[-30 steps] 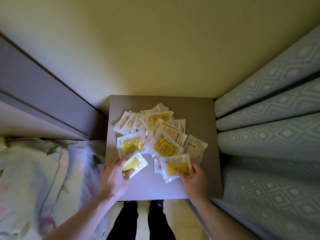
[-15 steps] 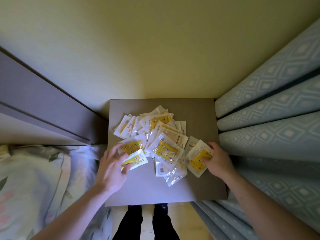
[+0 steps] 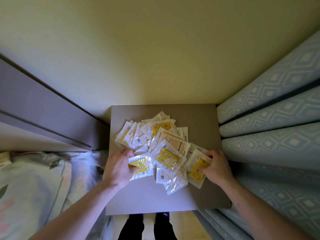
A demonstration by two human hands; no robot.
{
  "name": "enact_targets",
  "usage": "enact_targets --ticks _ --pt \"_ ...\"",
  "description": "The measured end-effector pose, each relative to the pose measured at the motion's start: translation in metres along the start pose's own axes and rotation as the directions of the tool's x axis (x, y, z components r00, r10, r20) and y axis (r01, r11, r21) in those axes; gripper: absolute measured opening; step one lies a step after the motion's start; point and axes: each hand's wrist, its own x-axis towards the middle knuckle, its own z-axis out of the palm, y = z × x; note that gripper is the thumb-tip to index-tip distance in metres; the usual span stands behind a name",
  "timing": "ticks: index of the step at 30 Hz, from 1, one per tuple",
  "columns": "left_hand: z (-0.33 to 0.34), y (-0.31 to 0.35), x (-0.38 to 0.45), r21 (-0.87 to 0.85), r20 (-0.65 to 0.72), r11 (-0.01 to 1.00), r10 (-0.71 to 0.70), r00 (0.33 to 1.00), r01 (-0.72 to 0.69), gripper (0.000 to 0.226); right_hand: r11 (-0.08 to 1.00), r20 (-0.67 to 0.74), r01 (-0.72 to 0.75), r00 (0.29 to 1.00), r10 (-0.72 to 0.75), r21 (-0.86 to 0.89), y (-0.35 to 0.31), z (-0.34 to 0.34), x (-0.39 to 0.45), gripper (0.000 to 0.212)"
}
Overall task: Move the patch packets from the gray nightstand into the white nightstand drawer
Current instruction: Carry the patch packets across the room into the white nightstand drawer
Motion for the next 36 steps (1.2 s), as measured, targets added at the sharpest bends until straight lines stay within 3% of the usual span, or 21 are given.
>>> enact_targets --ticks 4,6,9,11,13,15,17,19,21,24,30,33,36 --pt "-0.002 0.002 -0.008 -0.185 0.054 0.971 -0.144 0.988 0.152 0.07 0.998 -0.036 0.035 0.999 -0.033 0.053 0.004 0.003 -0.003 0.076" --pt "-0.003 -0.002 -0.013 -0.178 0.113 0.964 -0.179 0.977 0.197 0.06 0.998 -0.013 0.032 0.999 -0.031 0.06 0.004 0.002 -0.001 0.086" --pt "-0.012 -0.01 -0.026 -0.152 0.103 0.978 -0.129 0.986 0.143 0.032 0.999 0.007 0.041 0.999 -0.041 -0.003 0.002 0.001 0.002 0.075" --pt "-0.027 -0.004 -0.033 -0.221 0.081 0.972 -0.063 0.995 0.079 0.038 0.999 -0.007 0.04 0.999 -0.04 -0.033 0.001 0.001 0.002 0.067" --pt "-0.045 0.015 -0.031 -0.26 0.079 0.963 0.095 0.992 -0.071 0.038 0.996 -0.032 0.054 0.998 -0.056 -0.071 -0.002 0.001 0.001 0.068" --pt "-0.056 0.041 -0.02 -0.212 0.112 0.943 0.286 0.952 -0.258 0.022 0.991 -0.05 0.085 0.995 -0.091 -0.106 -0.004 0.003 -0.001 0.077" --pt "-0.055 0.069 -0.004 -0.128 0.16 0.895 0.443 0.882 -0.427 0.022 0.988 -0.061 0.091 0.993 -0.099 -0.123 -0.006 0.003 -0.004 0.092" --pt "-0.044 0.094 0.013 0.003 0.225 0.837 0.533 0.816 -0.548 0.026 0.983 -0.055 0.083 0.994 -0.093 -0.162 -0.005 0.001 -0.006 0.104" --pt "-0.03 0.114 0.026 0.157 0.288 0.774 0.558 0.779 -0.613 0.029 0.97 -0.034 0.093 0.994 -0.103 -0.226 -0.004 -0.001 -0.006 0.102" --pt "-0.013 0.126 0.034 0.306 0.318 0.715 0.545 0.776 -0.628 0.031 0.941 -0.015 0.145 0.987 -0.157 -0.307 -0.004 0.0 -0.003 0.082" --pt "0.0 0.119 0.031 0.359 0.296 0.761 0.456 0.84 -0.54 0.033 0.952 -0.037 0.107 0.992 -0.123 -0.285 -0.003 0.004 0.0 0.061" --pt "-0.001 0.11 0.03 0.347 0.287 0.767 0.46 0.84 -0.539 0.036 0.953 -0.057 0.12 0.988 -0.141 -0.279 -0.001 0.009 -0.001 0.062" --pt "-0.004 0.1 0.03 0.318 0.272 0.766 0.492 0.827 -0.559 0.036 0.968 -0.057 0.093 0.992 -0.109 -0.235 -0.005 0.01 0.002 0.075"
